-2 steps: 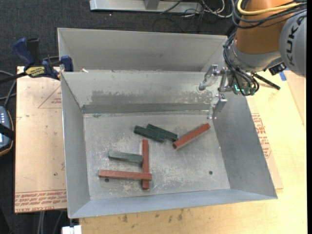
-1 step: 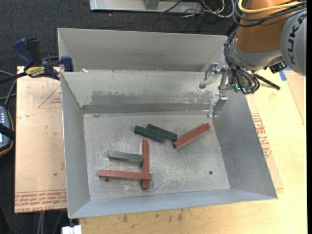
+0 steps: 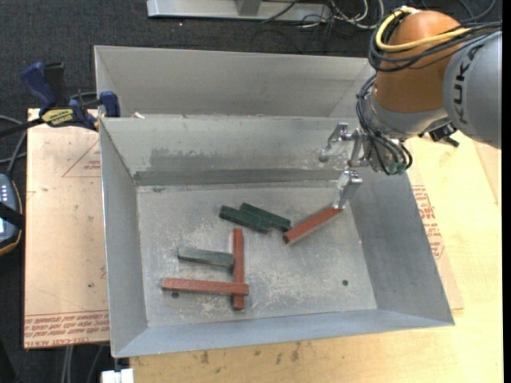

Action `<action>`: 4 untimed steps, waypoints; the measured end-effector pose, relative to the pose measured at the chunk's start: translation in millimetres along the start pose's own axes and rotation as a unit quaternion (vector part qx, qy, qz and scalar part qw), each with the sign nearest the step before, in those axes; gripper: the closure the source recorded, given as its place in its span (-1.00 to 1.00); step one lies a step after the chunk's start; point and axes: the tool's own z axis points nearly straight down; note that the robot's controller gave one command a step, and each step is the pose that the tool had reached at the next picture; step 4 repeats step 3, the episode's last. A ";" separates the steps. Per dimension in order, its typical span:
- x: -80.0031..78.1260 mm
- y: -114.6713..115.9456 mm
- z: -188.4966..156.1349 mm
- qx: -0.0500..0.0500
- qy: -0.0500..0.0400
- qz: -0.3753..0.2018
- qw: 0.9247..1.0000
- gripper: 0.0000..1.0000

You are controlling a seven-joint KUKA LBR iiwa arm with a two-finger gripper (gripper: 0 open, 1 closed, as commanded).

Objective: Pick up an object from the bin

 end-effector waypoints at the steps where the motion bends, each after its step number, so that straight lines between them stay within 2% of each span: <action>1: 33.1 4.6 102.7 -0.001 0.003 -0.039 0.999 1.00; 2: 33.1 4.7 102.7 0.000 0.003 -0.039 0.999 1.00; 3: 40.2 8.0 -46.2 0.000 0.001 -0.044 0.999 1.00; 4: 40.2 8.0 -46.2 0.000 0.001 -0.044 0.999 1.00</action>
Offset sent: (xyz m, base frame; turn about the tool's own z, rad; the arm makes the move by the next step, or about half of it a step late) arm 0.0000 0.0000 0.0000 0.0000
